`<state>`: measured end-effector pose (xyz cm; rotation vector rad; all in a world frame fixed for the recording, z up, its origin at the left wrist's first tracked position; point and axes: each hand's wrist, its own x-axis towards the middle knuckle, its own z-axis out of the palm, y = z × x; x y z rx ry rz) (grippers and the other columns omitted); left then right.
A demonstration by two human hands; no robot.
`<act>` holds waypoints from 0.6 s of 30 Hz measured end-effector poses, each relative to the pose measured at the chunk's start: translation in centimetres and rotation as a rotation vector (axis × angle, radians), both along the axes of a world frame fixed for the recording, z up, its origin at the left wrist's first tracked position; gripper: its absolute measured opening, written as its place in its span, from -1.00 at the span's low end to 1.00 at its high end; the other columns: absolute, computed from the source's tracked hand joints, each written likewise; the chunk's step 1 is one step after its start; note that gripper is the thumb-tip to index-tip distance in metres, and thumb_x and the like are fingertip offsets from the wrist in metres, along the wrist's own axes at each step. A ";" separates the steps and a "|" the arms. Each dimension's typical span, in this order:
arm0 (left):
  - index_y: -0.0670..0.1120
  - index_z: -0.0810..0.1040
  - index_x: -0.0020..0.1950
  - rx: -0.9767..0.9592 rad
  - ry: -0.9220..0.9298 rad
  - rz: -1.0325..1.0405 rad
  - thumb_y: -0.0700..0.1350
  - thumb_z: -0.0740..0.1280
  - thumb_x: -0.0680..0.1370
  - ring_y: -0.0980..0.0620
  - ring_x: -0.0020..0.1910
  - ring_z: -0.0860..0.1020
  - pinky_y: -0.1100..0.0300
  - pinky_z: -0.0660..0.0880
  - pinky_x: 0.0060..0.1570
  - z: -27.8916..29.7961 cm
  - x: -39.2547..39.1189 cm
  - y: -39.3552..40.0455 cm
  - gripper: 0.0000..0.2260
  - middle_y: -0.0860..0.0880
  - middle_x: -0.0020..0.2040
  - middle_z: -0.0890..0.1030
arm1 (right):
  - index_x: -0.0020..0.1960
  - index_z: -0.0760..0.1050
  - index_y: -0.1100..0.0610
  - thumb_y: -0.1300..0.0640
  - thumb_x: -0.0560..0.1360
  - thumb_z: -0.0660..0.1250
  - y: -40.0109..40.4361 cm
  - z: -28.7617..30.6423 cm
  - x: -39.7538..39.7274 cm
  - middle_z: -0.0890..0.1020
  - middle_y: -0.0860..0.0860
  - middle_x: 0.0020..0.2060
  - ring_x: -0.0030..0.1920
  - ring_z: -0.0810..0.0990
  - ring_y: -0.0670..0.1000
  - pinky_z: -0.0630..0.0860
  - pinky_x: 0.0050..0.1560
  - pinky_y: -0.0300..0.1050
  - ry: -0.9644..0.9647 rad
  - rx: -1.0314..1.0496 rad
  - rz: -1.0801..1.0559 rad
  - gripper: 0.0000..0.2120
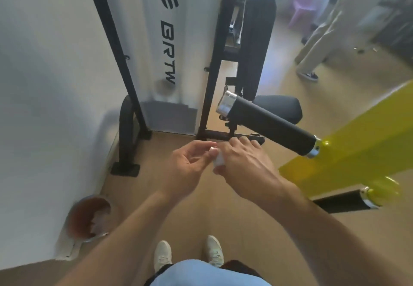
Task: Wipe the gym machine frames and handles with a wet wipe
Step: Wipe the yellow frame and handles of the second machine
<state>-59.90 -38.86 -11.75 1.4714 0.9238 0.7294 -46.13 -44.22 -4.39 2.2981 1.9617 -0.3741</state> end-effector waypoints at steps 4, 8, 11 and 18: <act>0.13 0.65 0.14 0.049 0.033 -0.120 0.04 0.38 0.58 0.27 0.05 0.64 0.44 0.55 -0.04 0.1 -0.5 1.1 -0.84 0.21 0.05 0.70 | 0.25 0.38 0.10 -0.11 0.63 0.19 0.0 -0.2 -1.6 0.59 0.06 0.14 0.14 0.52 0.09 0.31 0.21 0.00 -0.111 -0.063 -0.118 -0.67; 0.08 0.65 0.14 0.060 0.035 -0.145 0.05 0.38 0.58 0.39 0.00 0.58 0.46 0.51 -0.06 0.1 -0.6 1.1 -0.83 0.24 0.01 0.67 | 0.22 0.37 0.11 0.09 0.64 0.13 -3.0 0.3 -1.0 0.58 0.09 0.05 0.03 0.50 0.11 0.28 0.30 0.08 -0.393 -0.154 -0.276 -0.80; 0.08 0.69 0.12 0.061 0.022 -0.133 0.06 0.41 0.56 0.40 0.00 0.59 0.27 0.52 0.07 0.2 -0.7 1.2 -0.82 0.24 0.00 0.69 | 0.23 0.39 0.14 0.09 0.65 0.08 -3.3 -0.3 -1.2 0.60 0.10 0.02 0.04 0.55 0.13 0.25 0.37 0.11 -0.422 -0.077 -0.266 -0.77; 0.12 0.68 0.12 0.151 0.054 -0.181 0.10 0.40 0.56 0.32 0.06 0.61 0.38 0.50 0.00 -0.3 -0.9 1.9 -0.82 0.24 0.01 0.71 | -0.01 0.49 0.20 0.29 0.52 0.28 -1.7 -2.3 -2.1 0.65 0.12 -0.23 -0.19 0.65 0.21 0.40 0.27 0.17 -0.187 0.228 -0.105 -0.93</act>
